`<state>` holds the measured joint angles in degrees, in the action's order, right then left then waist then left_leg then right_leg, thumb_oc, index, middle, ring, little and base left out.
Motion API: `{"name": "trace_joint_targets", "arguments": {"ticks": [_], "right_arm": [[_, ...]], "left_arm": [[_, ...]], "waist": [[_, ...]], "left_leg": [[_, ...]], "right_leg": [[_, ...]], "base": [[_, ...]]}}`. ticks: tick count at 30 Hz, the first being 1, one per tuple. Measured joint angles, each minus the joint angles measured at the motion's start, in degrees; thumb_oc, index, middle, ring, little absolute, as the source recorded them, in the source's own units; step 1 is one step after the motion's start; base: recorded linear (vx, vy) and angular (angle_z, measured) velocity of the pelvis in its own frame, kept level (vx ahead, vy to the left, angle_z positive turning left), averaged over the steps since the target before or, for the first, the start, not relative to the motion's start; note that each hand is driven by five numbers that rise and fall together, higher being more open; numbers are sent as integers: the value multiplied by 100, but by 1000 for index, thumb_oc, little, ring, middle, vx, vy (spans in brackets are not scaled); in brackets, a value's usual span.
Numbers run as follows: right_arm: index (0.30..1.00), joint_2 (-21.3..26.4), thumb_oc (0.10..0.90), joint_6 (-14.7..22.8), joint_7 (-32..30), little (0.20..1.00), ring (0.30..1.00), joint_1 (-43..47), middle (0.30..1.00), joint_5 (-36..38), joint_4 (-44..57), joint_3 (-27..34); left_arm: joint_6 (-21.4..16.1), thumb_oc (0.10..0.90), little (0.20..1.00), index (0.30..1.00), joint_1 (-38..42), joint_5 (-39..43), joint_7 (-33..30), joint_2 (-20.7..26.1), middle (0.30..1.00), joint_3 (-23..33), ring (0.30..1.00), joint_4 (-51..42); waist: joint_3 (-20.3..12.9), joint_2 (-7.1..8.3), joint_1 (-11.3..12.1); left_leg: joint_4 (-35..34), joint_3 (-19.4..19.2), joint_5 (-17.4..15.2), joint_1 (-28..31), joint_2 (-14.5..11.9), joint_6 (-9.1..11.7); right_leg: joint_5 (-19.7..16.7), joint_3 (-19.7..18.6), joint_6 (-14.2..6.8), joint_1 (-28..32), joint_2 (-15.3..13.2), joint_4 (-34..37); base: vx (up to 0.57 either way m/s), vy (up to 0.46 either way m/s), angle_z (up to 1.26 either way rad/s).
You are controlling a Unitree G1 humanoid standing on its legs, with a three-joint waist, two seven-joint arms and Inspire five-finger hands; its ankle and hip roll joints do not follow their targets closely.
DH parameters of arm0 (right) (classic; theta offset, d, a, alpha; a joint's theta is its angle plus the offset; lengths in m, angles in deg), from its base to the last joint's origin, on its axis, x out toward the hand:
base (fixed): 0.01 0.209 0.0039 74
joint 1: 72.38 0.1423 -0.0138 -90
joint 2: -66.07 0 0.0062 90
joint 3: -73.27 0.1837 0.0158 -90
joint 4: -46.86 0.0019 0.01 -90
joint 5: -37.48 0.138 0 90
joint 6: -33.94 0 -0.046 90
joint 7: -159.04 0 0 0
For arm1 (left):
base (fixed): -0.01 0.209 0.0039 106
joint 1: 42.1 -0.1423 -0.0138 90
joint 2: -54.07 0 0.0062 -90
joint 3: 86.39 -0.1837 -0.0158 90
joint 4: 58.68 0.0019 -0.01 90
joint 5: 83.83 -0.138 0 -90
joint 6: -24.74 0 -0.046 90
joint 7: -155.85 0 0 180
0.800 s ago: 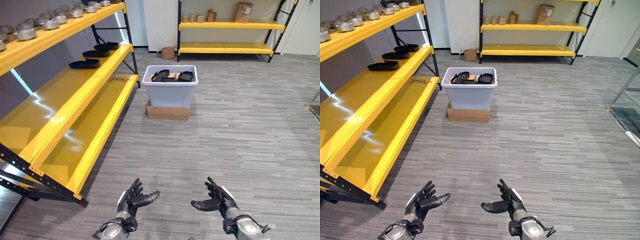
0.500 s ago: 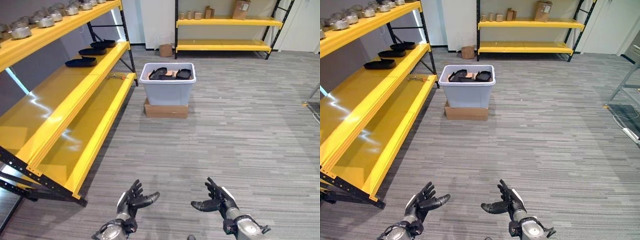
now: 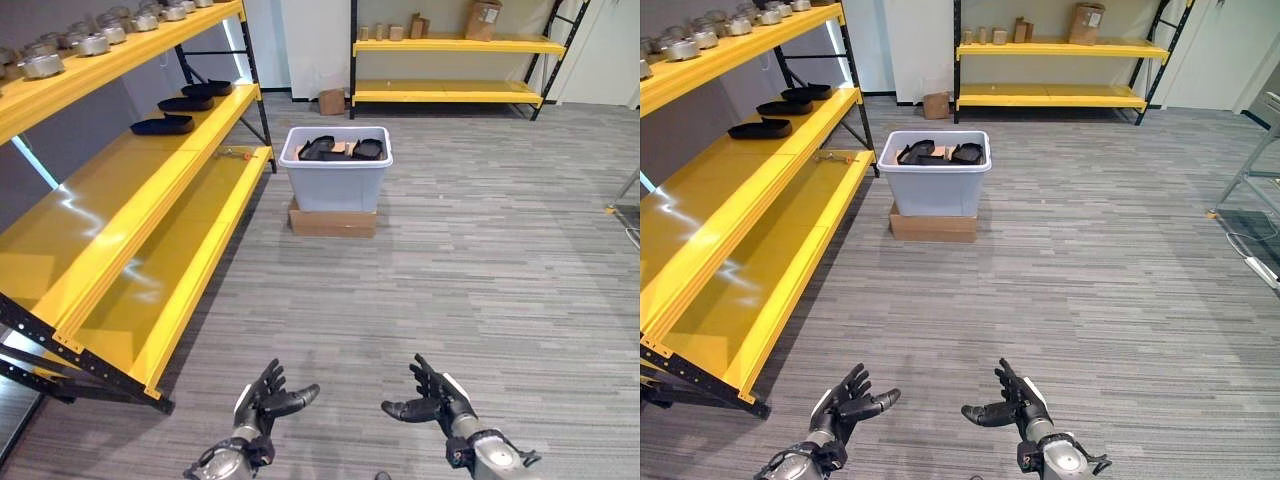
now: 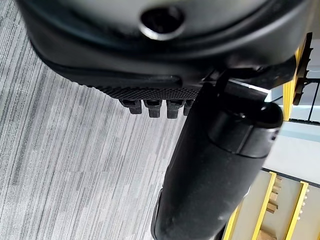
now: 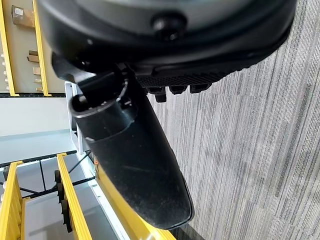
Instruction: Move parts from the plastic box to the shelf.
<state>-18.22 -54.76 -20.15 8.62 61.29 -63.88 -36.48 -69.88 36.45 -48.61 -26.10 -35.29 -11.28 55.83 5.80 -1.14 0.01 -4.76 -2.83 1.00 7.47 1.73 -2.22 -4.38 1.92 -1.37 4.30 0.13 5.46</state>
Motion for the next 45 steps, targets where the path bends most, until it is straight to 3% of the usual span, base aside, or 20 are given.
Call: {"name": "trace_joint_targets", "arguments": {"ticks": [21, 25, 29, 32, 34, 38, 39, 41, 42, 43, 45], "right_arm": [[1000, 1, 900, 0, 17, 1000, 1000, 17, 1000, 18, 0, -1], [1000, -3, 900, 1, 23, 1000, 1000, 52, 1000, 16, -1, 0], [1000, -43, 900, -1, 70, 1000, 1000, 75, 1000, 16, -20, 13], [1000, -97, 900, -10, 68, 1000, 1000, 29, 1000, 16, -22, 29], [1000, -108, 900, -11, 116, 1000, 1000, 29, 1000, 19, -17, 26], [1000, -121, 900, -9, 103, 1000, 1000, 45, 1000, 17, -12, 25], [1000, -122, 900, -9, 104, 1000, 1000, 45, 1000, 17, -12, 24], [1000, -162, 900, -13, 93, 1000, 1000, -5, 1000, 16, -13, 27], [1000, -165, 900, -13, 57, 1000, 1000, -133, 1000, 17, -13, 34], [1000, -142, 900, -20, 42, 1000, 1000, -173, 1000, 16, -67, 43], [1000, -83, 900, -20, 43, 1000, 1000, -192, 1000, 19, -107, 67]], "left_arm": [[0, 900, 1000, 1000, 30, -9, 6, 54, 1000, 1, 1000, 0], [-4, 900, 1000, 1000, 207, -14, 12, 73, 1000, 1, 1000, -1], [-19, 900, 1000, 1000, 347, -196, 14, 112, 1000, -1, 1000, 30], [-18, 900, 1000, 1000, 327, -231, 16, 133, 1000, -3, 1000, 74], [-17, 900, 1000, 1000, 296, -231, 18, 185, 1000, 0, 1000, 101], [-19, 900, 1000, 1000, 388, -234, 19, 201, 1000, 69, 1000, 365], [-18, 900, 1000, 1000, 393, -233, 20, 201, 1000, 70, 1000, 378], [-14, 900, 1000, 1000, 347, -234, 20, 189, 1000, 65, 1000, 475], [-15, 900, 1000, 1000, 312, -242, 30, 141, 1000, 39, 1000, 474], [-15, 900, 1000, 1000, 307, -240, 16, 20, 1000, 46, 1000, 480], [-16, 900, 1000, 1000, 309, -239, 31, -172, 1000, 35, 1000, 442]], "waist": [[72, 91, 10], [228, 114, -15], [439, 134, -144], [512, 106, -156], [529, 98, -144], [587, 211, -203], [593, 220, -212], [570, 374, -333], [505, 450, -351], [466, 390, -341], [330, 132, -436]], "left_leg": [[17, -226, -21, -49, 22, -48], [14, -300, -31, -52, 47, -162], [14, -209, 7, -42, 92, -335], [-5, -157, -31, -15, 131, -380], [11, -153, -58, 15, 135, -410], [13, -141, -245, 118, 108, -385], [13, -133, -256, 137, 107, -380], [-10, 56, -451, 378, 110, -153], [-12, 253, -593, 564, 95, -28], [-9, 361, -705, 680, -18, 64], [-12, 577, -847, 747, -418, 161]], "right_leg": [[-70, -238, 7, -205, 8, -210], [97, -289, -217, -516, -17, -831], [368, -285, -409, -1096, -104, -2103], [592, 73, -393, -1592, -260, -2809], [607, 46, -397, -1677, -314, -2029], [37, 70, -620, -1828, -474, -166], [21, 63, -634, -1838, -484, -115], [-28, 7, -700, -1799, -602, -226], [7, 5, -627, -1605, -663, -532], [-206, 35, -579, -1552, -578, -607], [-214, 55, -592, -1458, -240, -740]], "base": [[-8, 40, -6], [-33, 93, -10], [11, 76, 14], [108, 22, 4], [148, -19, 1], [195, -24, -4], [201, -52, 17], [206, -60, 46], [281, -97, 66], [252, -111, 71], [318, -167, 66]]}}
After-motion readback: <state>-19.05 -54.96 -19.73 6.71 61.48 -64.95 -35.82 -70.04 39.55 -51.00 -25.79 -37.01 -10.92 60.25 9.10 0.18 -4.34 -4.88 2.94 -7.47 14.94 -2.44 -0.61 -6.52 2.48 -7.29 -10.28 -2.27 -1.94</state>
